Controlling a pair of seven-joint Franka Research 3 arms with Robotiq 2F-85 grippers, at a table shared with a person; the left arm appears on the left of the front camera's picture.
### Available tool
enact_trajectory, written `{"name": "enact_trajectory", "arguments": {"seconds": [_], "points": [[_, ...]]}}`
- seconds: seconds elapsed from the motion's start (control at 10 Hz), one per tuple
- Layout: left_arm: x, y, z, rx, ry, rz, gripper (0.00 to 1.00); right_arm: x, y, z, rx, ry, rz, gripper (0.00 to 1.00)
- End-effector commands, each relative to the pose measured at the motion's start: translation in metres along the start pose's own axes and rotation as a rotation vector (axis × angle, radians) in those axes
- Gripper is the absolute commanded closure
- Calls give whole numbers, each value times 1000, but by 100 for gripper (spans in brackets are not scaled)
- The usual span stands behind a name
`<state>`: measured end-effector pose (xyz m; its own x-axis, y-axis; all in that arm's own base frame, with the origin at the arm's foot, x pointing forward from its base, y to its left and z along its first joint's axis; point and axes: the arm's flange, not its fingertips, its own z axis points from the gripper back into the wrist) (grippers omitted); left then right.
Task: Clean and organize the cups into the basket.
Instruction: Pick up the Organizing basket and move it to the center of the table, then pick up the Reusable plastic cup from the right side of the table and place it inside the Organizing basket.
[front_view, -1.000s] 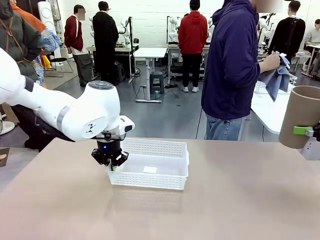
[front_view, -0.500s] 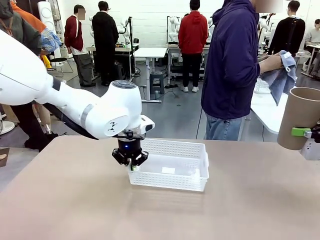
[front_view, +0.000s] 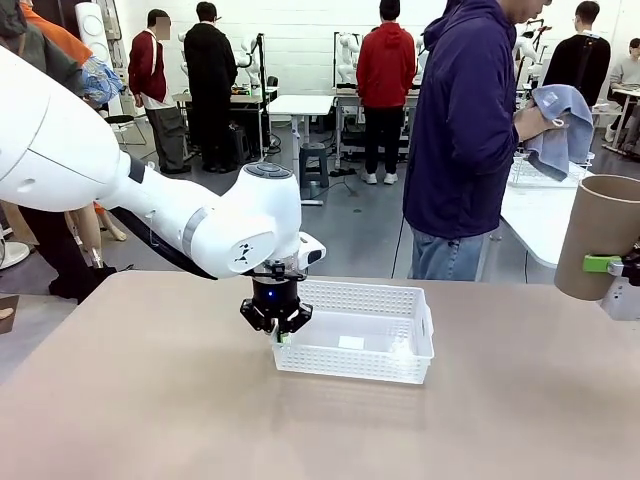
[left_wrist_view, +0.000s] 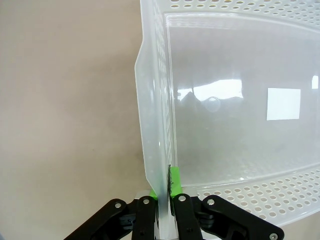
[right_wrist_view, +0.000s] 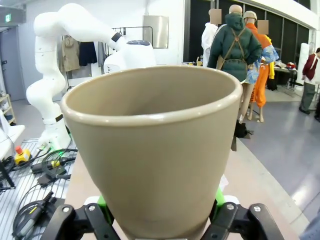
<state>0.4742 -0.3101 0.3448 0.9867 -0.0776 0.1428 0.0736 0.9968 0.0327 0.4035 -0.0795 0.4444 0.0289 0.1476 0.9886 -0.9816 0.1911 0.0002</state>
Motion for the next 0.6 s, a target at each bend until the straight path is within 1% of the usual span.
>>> {"name": "enact_trajectory", "arguments": {"seconds": [0.0, 0.1, 0.2, 0.3, 0.4, 0.5], "points": [[-2, -5, 0, -2, -1, -9, 100, 0, 0, 0, 0, 0, 0, 18], [-2, -5, 0, -2, -1, -9, 100, 28, 9, -15, 6, 115, 50, 18], [-2, -5, 0, -2, -1, -9, 100, 57, 9, -30, 7, 216, 23, 18], [-2, -5, 0, -2, -1, -9, 100, 90, 7, -51, 20, 341, -34, 18], [-2, -5, 0, -2, -1, -9, 100, 113, 5, -75, 8, 450, -16, 18], [-2, -5, 0, -2, -1, -9, 100, 123, 8, -104, 10, 582, -18, 18]]}}
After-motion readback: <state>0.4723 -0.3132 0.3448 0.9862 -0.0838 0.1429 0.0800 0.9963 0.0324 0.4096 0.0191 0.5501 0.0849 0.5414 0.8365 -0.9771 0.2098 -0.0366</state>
